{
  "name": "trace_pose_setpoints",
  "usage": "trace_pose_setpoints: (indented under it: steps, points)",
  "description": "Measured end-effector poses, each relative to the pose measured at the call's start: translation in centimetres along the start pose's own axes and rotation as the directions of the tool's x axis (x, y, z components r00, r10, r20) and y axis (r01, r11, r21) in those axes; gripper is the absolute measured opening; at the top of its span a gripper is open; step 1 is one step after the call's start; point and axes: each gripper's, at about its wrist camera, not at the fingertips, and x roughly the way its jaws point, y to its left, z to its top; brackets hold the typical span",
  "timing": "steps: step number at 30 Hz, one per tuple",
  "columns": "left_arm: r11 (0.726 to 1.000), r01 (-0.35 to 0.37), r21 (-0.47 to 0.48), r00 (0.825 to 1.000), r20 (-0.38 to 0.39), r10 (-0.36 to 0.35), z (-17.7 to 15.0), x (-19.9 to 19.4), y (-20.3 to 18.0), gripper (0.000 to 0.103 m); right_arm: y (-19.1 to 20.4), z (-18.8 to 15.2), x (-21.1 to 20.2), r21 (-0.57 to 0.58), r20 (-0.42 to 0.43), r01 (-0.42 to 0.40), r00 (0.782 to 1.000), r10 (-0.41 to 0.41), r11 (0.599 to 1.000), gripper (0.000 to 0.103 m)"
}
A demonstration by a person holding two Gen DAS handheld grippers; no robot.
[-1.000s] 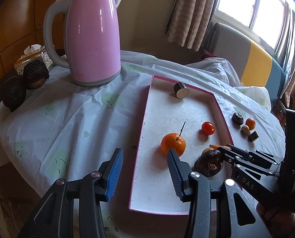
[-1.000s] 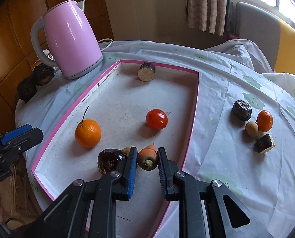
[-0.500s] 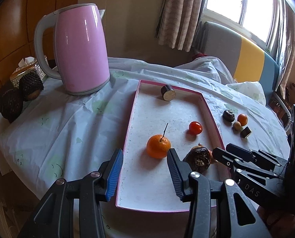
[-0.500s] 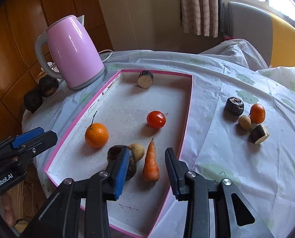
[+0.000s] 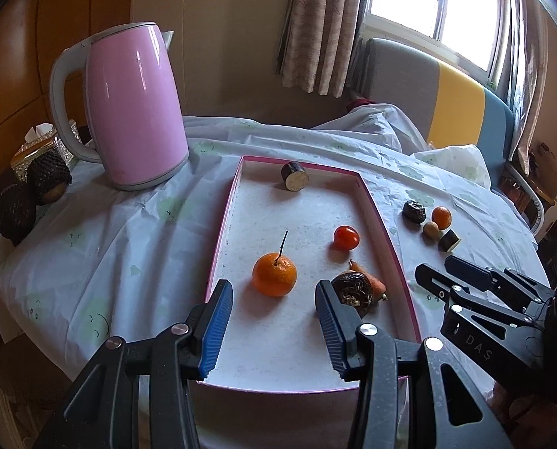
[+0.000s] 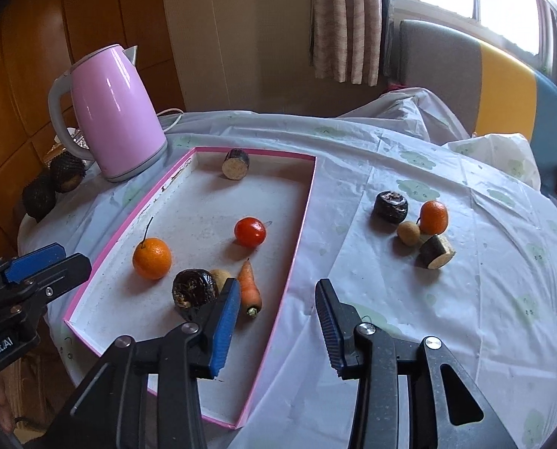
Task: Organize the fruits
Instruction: 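Lower the carrot into the tray and open the right gripper while the left gripper releases the taro, then reach the left gripper to the second dark taro while the right gripper reaches to the cut yam slice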
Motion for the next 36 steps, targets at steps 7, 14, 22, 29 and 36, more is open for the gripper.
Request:
trace_pose_setpoints:
  steps: [7, 14, 22, 29, 36]
  points:
    - [1.000, 0.001, 0.002, 1.000, -0.003, -0.001, 0.0, 0.0, -0.3, 0.047, 0.1, 0.1, -1.9, -0.027, 0.055, 0.095, 0.994, -0.094, 0.995, 0.042]
    - [1.000, -0.006, 0.022, 1.000, -0.014, 0.006, 0.1, 0.3, -1.3, 0.047, -0.6, -0.2, -2.6, -0.016, 0.077, 0.115, 0.991, -0.113, 0.993, 0.042]
    - [0.999, -0.009, 0.044, 0.999, -0.030, 0.011, 0.1, 0.8, -2.3, 0.047, -1.5, -0.4, -2.5, 0.007, 0.075, 0.118, 0.990, -0.118, 0.993, 0.042]
    - [0.998, -0.008, 0.058, 0.999, -0.047, 0.011, 0.3, 1.4, -3.0, 0.047, -2.3, -0.5, -2.1, 0.015, 0.070, 0.118, 0.990, -0.119, 0.993, 0.042]
    - [0.997, 0.004, 0.071, 0.997, -0.071, 0.001, 0.7, 2.5, -3.9, 0.047, -3.2, -0.6, -1.3, 0.021, 0.051, 0.123, 0.991, -0.124, 0.992, 0.042]
